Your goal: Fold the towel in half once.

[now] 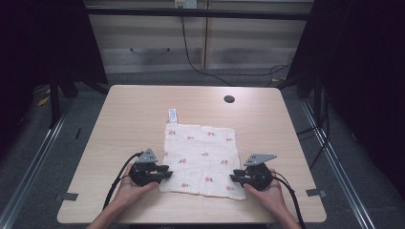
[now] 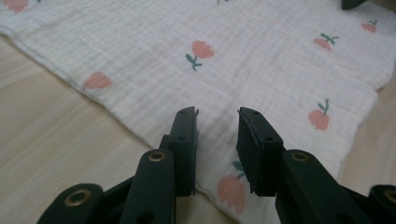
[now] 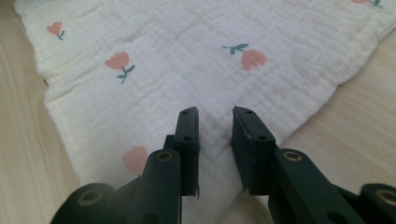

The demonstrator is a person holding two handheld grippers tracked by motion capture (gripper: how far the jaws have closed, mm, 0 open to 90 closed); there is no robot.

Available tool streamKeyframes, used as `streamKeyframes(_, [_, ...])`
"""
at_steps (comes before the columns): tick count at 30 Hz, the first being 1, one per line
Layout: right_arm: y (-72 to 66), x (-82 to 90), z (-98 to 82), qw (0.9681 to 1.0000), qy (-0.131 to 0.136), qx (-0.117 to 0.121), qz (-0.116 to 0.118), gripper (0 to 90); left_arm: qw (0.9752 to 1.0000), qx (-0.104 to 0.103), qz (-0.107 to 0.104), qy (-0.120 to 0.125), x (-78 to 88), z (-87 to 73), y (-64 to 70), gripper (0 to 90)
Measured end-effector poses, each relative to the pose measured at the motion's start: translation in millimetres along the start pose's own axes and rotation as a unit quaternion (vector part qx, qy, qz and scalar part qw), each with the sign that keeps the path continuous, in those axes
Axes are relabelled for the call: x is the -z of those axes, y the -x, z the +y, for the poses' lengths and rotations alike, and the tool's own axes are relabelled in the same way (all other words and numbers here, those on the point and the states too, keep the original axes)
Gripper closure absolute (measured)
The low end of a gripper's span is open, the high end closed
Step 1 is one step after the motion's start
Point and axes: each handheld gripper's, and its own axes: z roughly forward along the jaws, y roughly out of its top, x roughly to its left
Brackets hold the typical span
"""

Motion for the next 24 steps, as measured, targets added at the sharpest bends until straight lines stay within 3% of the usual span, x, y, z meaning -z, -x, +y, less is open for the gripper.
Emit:
streamKeyframes(4, [-2.6, 4.6, -4.0, 1.0, -0.002, -0.005, 0.004, 72.1, 0.9999, -0.005, -0.012, -0.003, 8.2, -7.9, 8.4, 67.4])
streamKeyframes(10, [-15.1, 11.3, -9.3, 0.9997, -0.016, -0.002, 0.016, 72.0, 0.9997, 0.0, -0.021, -0.015, 15.7, -12.2, 13.7, 67.4])
streamKeyframes(12, [-18.2, 14.0, -12.1, 0.9994, -0.018, -0.012, 0.025, 72.0, 0.9991, 0.014, -0.037, -0.018, 18.4, -14.2, 15.3, 67.3])
streamKeyframes(16, [-24.4, 20.5, -19.7, 0.9991, -0.018, -0.018, 0.035, 72.1, 0.9988, 0.012, -0.043, -0.021, 24.9, -20.6, 22.0, 67.4])
streamKeyframes(22, [-31.7, 25.5, -24.3, 0.999, -0.021, -0.01, 0.038, 68.2, 0.9979, 0.012, -0.056, -0.033, 30.8, -24.4, 30.6, 67.1])
streamKeyframes(24, [-30.6, 25.8, -21.4, 0.9994, -0.019, -0.004, 0.028, 67.5, 0.9979, 0.013, -0.058, -0.024, 31.5, -21.9, 30.7, 65.4])
